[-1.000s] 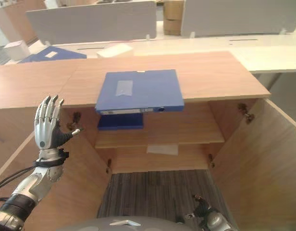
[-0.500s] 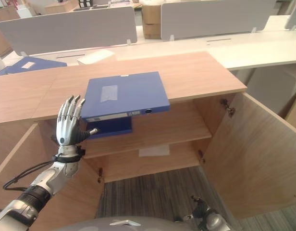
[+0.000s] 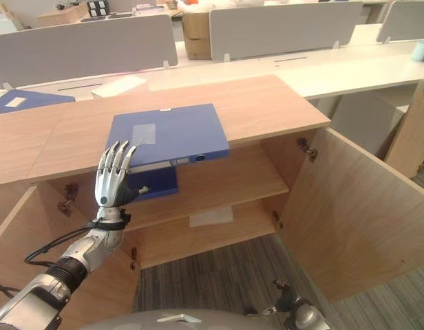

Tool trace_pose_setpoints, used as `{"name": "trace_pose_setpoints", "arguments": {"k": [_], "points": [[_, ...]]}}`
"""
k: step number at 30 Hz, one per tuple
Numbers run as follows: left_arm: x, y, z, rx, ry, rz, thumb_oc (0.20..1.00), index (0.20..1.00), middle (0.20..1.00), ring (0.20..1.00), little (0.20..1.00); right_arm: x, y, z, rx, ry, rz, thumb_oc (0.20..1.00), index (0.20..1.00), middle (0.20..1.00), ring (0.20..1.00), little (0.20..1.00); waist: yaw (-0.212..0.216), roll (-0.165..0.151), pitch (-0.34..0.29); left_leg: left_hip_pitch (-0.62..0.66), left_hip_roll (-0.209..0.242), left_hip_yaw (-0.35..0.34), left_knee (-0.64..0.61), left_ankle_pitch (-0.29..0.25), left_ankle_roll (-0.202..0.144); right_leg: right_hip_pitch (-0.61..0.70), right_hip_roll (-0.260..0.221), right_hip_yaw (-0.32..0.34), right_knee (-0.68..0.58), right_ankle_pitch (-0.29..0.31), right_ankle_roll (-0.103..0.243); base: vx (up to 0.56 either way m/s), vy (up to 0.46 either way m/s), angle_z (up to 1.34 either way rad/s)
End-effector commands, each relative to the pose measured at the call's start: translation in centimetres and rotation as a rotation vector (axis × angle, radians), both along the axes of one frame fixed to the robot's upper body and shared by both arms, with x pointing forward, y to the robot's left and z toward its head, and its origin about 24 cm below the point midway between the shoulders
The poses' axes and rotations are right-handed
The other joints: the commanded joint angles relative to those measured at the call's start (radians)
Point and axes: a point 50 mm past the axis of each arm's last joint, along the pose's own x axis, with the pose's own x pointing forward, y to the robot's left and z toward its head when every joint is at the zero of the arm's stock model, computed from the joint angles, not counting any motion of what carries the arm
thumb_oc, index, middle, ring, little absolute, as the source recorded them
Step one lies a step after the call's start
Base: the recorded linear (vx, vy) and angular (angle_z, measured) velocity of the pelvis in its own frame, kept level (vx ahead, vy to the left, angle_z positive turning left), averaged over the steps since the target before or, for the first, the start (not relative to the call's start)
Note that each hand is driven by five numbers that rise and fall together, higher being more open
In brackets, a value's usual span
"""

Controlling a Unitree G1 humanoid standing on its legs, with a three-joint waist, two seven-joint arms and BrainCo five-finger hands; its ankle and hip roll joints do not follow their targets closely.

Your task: Put the empty folder in the office cabinet

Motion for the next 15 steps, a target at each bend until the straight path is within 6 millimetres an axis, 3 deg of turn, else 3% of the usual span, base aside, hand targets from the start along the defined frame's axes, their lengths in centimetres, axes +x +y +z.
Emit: {"name": "trace_pose_setpoints", "arguments": {"k": [1,5,6,7,15], "points": [[3.0,1.1,3.2,0.069,-0.134,0.045,1.000,1.000,1.000,1.000,1.000,2.7,0.4,0.8,0.006,-0.087,0.053,1.000,1.000,1.000,1.000,1.000,-0.021,-0.008,0.038,0.021,-0.026,-0.005,0.001,-0.094,0.045,0.052,-0.009,0.022,0.003,-0.060,0.033,0.03,0.037,-0.18],[3.4,2.1,3.3,0.104,-0.118,0.078,1.000,1.000,1.000,1.000,1.000,2.7,0.2,0.8,0.003,-0.088,0.062,1.000,1.000,1.000,1.000,1.000,-0.030,-0.006,0.037,0.023,-0.027,0.002,0.001,-0.095,0.047,0.049,-0.009,0.029,0.003,-0.058,0.035,0.02,0.036,-0.11],[3.6,2.5,3.4,0.108,-0.105,0.094,0.922,0.922,0.922,0.922,0.922,2.6,0.1,0.8,0.001,-0.089,0.067,1.000,1.000,1.000,1.000,1.000,-0.034,-0.004,0.036,0.023,-0.028,0.004,0.001,-0.095,0.047,0.049,-0.009,0.031,0.003,-0.058,0.036,0.01,0.038,-0.02],[3.8,3.0,3.4,0.115,-0.078,0.110,0.200,0.200,0.200,0.200,0.200,2.6,0.0,0.9,-0.001,-0.091,0.073,1.000,1.000,1.000,1.000,1.000,-0.038,-0.003,0.036,0.024,-0.028,0.007,0.001,-0.095,0.047,0.048,-0.009,0.032,0.003,-0.057,0.037,0.01,0.040,-0.02],[4.3,3.5,3.9,0.107,-0.079,0.092,0.200,0.200,0.200,0.200,0.200,2.7,-0.3,1.0,-0.004,-0.104,0.064,1.000,1.000,1.000,1.000,1.000,-0.039,0.004,0.034,0.027,-0.033,0.007,0.001,-0.101,0.051,0.050,-0.013,0.028,0.003,-0.060,0.039,0.00,0.018,-0.05]]}}
